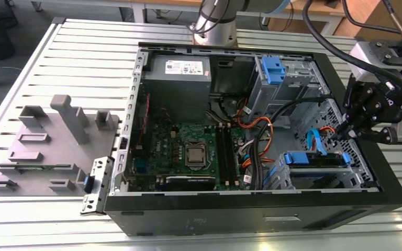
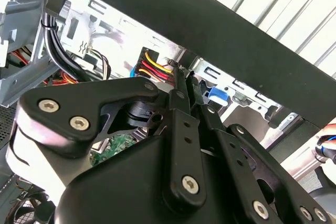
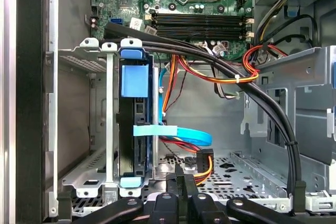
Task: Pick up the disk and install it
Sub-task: 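Insert the second disk wire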
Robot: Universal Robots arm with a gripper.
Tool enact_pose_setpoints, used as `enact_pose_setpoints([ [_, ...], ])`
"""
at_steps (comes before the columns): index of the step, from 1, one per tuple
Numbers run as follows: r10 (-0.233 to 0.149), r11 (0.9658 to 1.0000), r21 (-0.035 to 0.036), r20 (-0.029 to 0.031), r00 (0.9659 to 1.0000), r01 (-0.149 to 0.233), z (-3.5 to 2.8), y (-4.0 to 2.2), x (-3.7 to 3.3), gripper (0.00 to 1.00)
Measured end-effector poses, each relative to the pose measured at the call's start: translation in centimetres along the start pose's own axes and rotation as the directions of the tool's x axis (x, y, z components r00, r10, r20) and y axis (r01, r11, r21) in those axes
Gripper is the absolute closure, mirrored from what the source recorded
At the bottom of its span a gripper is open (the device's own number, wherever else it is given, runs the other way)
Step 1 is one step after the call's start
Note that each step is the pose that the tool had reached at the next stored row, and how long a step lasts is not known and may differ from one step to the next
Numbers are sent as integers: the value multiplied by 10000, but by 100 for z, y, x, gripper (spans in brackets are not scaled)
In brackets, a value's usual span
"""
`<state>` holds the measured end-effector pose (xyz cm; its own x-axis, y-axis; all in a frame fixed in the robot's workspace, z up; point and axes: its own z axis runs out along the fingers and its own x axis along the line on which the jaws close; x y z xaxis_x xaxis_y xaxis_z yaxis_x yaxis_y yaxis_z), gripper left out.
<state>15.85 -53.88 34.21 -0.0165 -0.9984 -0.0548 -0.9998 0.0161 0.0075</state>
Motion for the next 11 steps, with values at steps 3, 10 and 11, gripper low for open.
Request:
enact_pose_setpoints([
  [3, 0, 10000, 18, 1, 10000, 0, 0, 48, 2, 84],
  [10, -2, 10000, 40, -3, 10000, 2, -3, 100, 69, 84],
  [11, -2, 10000, 41, -2, 10000, 2, -3, 107, 88, 84],
])
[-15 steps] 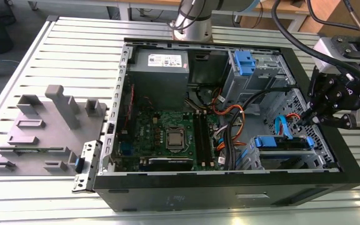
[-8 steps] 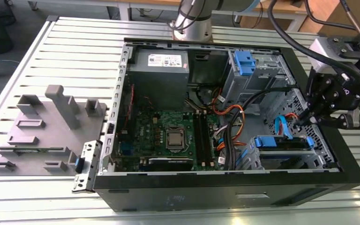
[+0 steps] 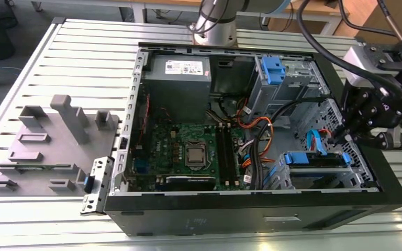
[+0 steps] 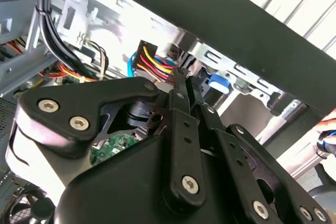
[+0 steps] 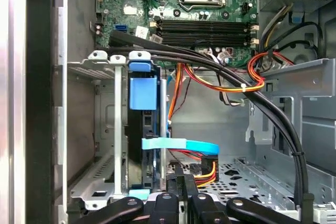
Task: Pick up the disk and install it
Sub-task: 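Insert the second disk wire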
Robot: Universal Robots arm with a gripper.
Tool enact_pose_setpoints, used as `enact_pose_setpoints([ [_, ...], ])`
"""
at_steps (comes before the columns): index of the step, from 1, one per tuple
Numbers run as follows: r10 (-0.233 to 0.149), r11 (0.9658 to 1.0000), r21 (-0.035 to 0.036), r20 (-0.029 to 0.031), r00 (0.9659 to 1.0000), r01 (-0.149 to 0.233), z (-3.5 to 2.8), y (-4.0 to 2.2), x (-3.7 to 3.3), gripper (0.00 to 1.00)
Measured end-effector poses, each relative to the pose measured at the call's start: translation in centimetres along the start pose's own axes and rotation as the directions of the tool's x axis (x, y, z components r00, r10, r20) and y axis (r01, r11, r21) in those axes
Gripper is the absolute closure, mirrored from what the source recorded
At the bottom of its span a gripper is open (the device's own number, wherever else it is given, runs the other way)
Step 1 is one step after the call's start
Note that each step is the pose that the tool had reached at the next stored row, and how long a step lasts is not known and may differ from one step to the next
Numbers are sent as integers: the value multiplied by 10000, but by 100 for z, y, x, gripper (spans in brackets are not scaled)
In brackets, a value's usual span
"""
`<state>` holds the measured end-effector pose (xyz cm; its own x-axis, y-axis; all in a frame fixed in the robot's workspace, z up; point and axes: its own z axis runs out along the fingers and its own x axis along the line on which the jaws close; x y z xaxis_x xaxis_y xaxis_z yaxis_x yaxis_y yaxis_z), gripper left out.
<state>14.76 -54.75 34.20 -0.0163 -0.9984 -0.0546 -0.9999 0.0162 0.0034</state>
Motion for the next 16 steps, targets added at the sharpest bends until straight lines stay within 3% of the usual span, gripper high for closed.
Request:
enact_pose_setpoints([
  [9, 0, 10000, 1, -1, 10000, 0, -6, 33, 145, 84],
  [16, -1, 10000, 1, -18, 10000, 1, 0, 49, 213, 84],
])
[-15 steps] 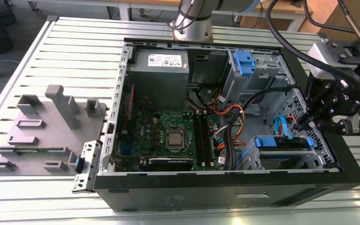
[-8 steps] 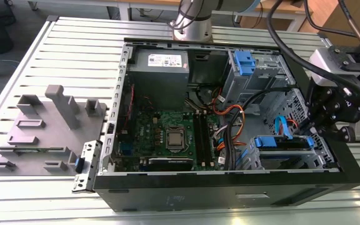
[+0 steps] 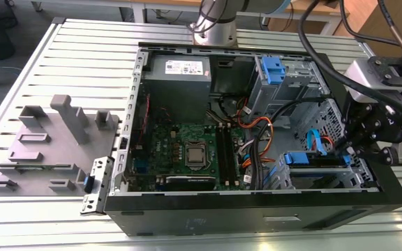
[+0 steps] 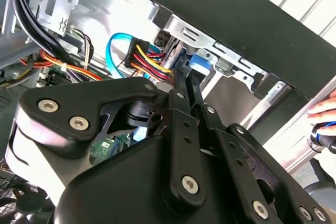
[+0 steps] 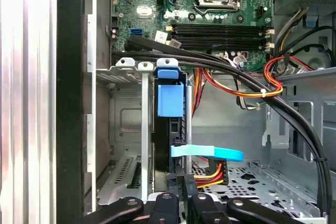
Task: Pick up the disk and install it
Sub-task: 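Insert the second disk wire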
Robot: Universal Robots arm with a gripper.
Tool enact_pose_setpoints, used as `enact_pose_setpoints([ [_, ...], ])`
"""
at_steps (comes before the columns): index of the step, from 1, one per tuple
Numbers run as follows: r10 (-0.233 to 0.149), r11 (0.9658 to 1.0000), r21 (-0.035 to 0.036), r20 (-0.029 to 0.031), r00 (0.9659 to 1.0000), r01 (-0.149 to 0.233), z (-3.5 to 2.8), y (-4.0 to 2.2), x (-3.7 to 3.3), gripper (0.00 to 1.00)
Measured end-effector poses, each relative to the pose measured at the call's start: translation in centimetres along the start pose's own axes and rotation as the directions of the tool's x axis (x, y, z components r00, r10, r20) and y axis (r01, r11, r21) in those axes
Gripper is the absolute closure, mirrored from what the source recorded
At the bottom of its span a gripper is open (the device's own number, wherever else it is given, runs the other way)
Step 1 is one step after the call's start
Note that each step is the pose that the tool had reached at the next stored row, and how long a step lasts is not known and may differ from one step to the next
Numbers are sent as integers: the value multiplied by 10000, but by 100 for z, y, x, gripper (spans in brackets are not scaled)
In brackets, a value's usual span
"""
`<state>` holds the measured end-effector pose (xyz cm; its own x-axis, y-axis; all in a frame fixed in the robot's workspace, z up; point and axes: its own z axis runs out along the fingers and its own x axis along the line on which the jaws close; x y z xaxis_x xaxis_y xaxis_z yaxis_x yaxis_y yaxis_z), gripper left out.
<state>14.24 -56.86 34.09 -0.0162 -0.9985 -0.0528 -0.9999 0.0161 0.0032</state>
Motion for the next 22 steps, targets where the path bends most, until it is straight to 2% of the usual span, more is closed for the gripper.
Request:
enact_pose_setpoints([
  [11, 1, 10000, 2, -98, 10000, -1, 17, 1, 46, 84],
  [20, 1, 10000, 1, -100, 10000, -1, 20, 1, 47, 83],
  [21, 1, 10000, 2, -101, 9999, -1, 20, 1, 46, 76],
  [22, 1, 10000, 2, -101, 9999, -1, 20, 1, 47, 76],
])
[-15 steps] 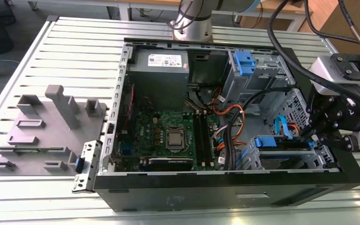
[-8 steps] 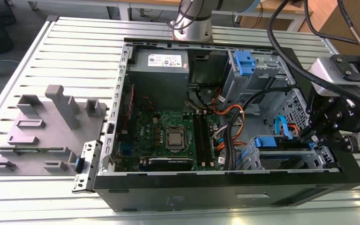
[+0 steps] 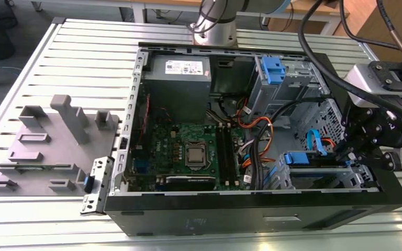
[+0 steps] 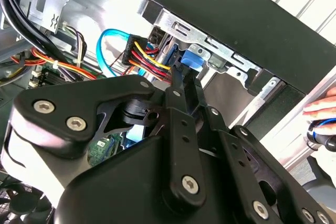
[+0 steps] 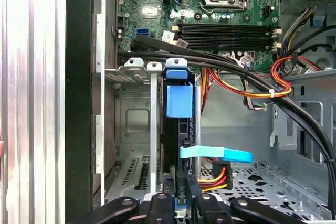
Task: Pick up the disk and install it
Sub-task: 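Insert the second disk wire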
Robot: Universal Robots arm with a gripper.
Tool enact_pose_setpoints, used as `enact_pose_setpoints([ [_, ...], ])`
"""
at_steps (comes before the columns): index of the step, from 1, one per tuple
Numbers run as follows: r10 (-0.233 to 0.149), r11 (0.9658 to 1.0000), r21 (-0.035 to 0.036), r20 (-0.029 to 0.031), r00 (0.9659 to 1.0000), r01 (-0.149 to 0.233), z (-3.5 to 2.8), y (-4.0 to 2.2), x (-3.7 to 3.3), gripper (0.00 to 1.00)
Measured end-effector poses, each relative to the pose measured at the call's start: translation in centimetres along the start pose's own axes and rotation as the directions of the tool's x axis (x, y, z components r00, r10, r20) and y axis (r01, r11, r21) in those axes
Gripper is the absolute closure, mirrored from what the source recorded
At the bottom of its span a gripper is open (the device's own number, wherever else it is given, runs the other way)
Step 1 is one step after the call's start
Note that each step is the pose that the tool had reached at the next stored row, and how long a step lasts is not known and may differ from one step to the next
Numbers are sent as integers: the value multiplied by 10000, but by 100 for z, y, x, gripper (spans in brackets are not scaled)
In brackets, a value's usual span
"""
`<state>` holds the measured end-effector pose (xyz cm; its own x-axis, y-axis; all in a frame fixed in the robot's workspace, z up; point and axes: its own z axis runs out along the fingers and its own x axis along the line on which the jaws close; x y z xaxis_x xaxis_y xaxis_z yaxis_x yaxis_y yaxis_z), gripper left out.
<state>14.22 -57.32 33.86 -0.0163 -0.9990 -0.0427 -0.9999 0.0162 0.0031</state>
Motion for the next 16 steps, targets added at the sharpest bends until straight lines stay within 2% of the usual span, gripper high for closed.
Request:
enact_pose_setpoints([
  [7, 0, 10000, 0, -11, 10000, 0, 37, 2, 1, 76],
  [16, 0, 10000, 0, -13, 10000, 0, 41, 2, 2, 76],
])
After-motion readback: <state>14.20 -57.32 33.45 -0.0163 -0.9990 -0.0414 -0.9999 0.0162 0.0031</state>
